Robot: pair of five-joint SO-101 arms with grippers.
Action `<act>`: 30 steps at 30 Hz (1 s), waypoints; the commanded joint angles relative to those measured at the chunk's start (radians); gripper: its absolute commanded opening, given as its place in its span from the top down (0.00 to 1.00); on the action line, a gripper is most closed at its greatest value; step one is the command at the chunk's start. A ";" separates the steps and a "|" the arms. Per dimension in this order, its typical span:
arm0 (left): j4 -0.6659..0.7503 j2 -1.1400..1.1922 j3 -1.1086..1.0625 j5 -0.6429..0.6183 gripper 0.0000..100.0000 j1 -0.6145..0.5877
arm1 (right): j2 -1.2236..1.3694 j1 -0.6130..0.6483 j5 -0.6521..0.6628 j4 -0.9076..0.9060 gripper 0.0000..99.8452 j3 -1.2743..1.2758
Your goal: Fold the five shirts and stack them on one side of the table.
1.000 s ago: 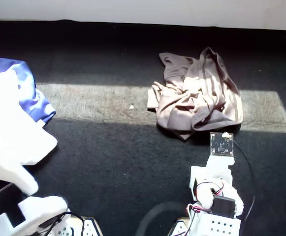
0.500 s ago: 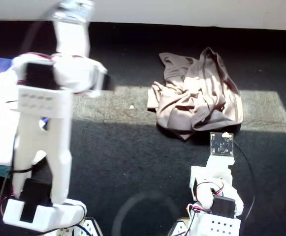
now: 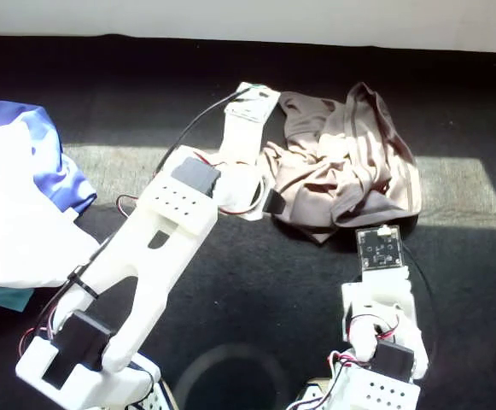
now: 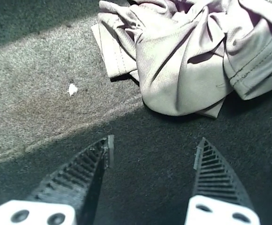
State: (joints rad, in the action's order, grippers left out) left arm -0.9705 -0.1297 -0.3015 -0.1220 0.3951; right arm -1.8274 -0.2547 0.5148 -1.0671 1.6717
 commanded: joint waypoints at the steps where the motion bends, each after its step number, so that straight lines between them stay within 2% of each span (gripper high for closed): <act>1: 0.035 -0.016 0.001 -0.061 0.72 0.025 | -0.005 -0.104 0.057 0.059 0.99 0.097; 4: 0.037 -0.016 0.001 -0.092 0.72 0.071 | -0.004 -0.185 0.055 0.059 0.99 0.004; 8: 0.081 -0.004 -0.001 -0.137 0.72 0.136 | 0.001 -0.286 -0.058 0.054 0.98 -0.162; 12: 0.190 0.093 0.024 -0.176 0.72 0.168 | 0.001 -0.315 -0.097 -0.015 0.83 -0.315; 15: 0.221 0.203 0.082 -0.196 0.72 0.206 | 0.001 -0.321 -0.104 -0.070 0.73 -0.417; 21: 0.221 0.387 0.297 -0.198 0.72 0.291 | 0.001 -0.415 -0.104 -0.105 0.72 -0.575; 30: 0.201 0.608 0.579 -0.193 0.73 0.340 | -0.004 -0.536 -0.100 -0.107 0.72 -0.593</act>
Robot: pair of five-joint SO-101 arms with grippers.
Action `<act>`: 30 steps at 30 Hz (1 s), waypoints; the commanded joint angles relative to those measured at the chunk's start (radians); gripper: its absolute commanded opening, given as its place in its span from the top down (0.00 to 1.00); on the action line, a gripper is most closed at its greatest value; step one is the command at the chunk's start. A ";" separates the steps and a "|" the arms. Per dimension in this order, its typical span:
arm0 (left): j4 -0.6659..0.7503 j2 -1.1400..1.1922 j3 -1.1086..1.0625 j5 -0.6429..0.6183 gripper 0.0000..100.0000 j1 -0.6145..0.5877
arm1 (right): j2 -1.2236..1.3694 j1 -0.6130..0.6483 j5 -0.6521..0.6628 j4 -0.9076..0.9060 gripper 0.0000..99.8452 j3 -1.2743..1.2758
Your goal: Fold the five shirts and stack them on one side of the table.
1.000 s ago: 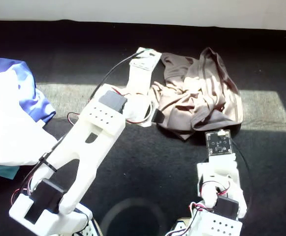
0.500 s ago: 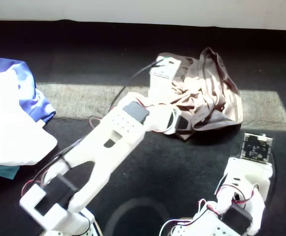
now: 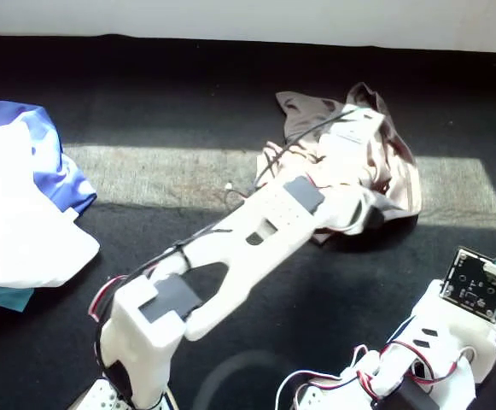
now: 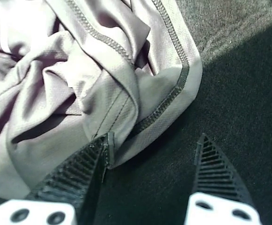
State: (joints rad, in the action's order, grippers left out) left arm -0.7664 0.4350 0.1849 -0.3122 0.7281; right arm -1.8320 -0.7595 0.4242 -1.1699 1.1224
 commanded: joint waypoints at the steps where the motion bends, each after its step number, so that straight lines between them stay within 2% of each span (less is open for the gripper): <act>1: -0.003 0.073 0.114 -0.003 0.73 0.004 | 0.001 -0.039 -0.009 -0.004 0.72 -0.047; 3: -0.003 0.122 0.154 -0.002 0.76 -0.019 | 0.001 -0.051 -0.009 -0.004 0.72 -0.047; 8: -0.008 0.191 0.214 0.002 1.00 -0.088 | 0.001 -0.061 -0.009 -0.004 0.72 -0.042; 11: -0.100 0.177 0.240 0.054 0.99 -0.127 | 0.001 -0.058 -0.009 -0.004 0.72 -0.042; 20: -0.512 0.038 0.420 0.146 0.99 -0.269 | 0.001 -0.053 -0.012 -0.004 0.72 0.048; 30: -0.736 -0.168 0.455 0.152 0.99 -0.478 | 0.001 -0.053 -0.012 -0.004 0.72 0.145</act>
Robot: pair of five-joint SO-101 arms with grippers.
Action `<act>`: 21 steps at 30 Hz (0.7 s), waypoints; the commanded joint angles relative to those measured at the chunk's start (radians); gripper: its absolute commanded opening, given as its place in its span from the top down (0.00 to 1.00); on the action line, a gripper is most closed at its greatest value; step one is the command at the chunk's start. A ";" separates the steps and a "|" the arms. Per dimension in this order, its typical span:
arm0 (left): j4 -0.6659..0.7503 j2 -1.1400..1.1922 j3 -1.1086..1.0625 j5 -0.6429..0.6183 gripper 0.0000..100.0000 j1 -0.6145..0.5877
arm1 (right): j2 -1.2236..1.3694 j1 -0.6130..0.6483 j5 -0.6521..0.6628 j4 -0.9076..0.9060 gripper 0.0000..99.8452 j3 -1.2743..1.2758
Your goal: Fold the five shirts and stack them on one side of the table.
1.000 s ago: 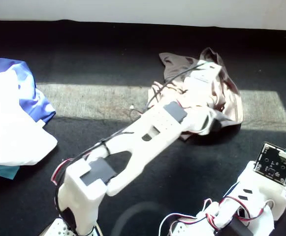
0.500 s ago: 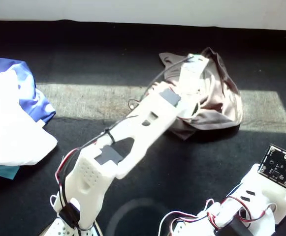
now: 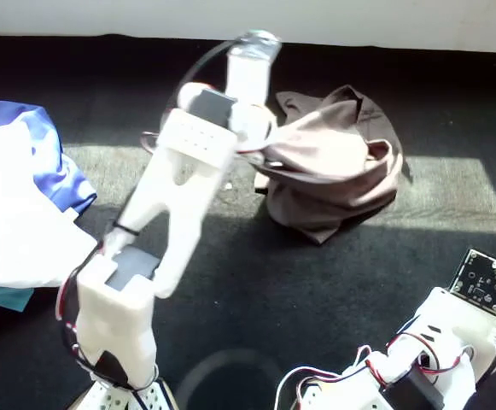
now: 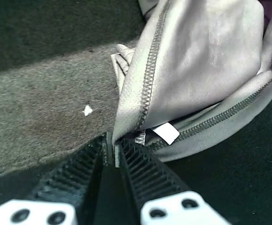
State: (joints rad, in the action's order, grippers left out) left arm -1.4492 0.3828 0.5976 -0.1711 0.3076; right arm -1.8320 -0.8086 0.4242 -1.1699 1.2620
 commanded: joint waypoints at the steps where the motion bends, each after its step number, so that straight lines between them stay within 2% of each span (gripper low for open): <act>1: -0.075 -0.143 0.042 0.029 0.99 -0.084 | 0.001 -0.004 -0.012 -0.004 0.72 0.010; 6: -0.161 -0.285 0.042 0.140 0.99 -0.239 | 0.004 -0.002 -0.014 -0.004 0.72 0.015; 10: -0.163 -0.372 0.042 0.199 0.99 -0.429 | 0.005 0.047 -0.015 -0.001 0.72 0.013; 14: -0.163 -0.397 0.041 0.250 0.99 -0.588 | 0.007 0.260 -0.029 0.002 0.72 0.015; 18: -0.124 -0.394 0.036 0.270 0.99 -0.667 | 0.051 0.483 -0.163 0.041 0.72 0.015; 21: -0.061 -0.397 0.038 0.270 0.99 -0.714 | 0.209 0.610 -0.242 0.113 0.72 0.010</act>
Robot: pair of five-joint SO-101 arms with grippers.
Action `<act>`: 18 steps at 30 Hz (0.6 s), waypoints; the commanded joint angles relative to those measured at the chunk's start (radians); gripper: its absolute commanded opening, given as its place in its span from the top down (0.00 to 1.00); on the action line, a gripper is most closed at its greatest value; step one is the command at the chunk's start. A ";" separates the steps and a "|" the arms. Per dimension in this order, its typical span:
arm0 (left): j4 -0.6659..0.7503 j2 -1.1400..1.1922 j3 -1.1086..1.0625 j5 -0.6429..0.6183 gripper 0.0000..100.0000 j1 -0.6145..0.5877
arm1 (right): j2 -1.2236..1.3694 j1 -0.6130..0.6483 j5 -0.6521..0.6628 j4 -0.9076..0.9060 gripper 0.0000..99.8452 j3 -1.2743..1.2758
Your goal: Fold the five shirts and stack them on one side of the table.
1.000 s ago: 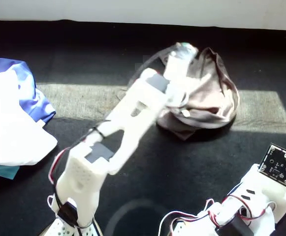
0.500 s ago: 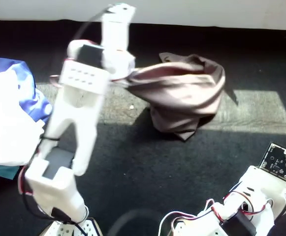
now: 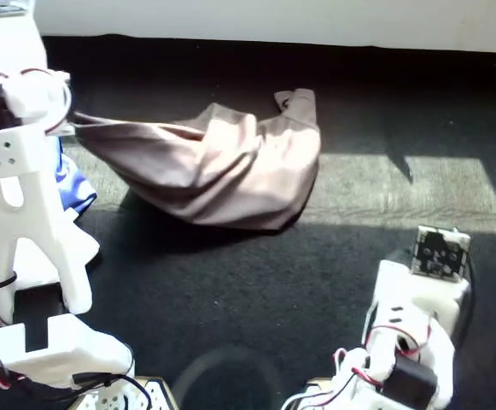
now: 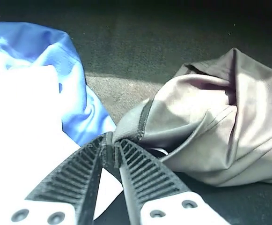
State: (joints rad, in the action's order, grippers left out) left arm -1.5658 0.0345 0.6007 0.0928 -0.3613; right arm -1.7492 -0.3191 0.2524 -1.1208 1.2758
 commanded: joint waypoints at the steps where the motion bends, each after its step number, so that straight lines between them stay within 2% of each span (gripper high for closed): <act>1: 0.063 -0.048 0.035 0.006 0.99 -0.056 | 0.194 0.162 -0.092 0.094 0.72 -0.008; 6: 0.064 -0.047 0.033 0.006 0.99 -0.087 | 0.524 0.351 -0.124 0.219 0.72 -0.120; 11: 0.071 -0.054 0.039 0.006 0.99 -0.107 | 0.792 0.475 -0.126 0.331 0.72 -0.278; 18: 0.118 -0.048 0.056 0.003 0.99 -0.203 | 1.147 0.625 -0.126 0.545 0.72 -0.395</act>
State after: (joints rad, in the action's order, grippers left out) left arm -1.4707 0.0330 0.6160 0.0928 -0.5363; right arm -0.7304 0.2455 0.1358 -0.6621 0.9521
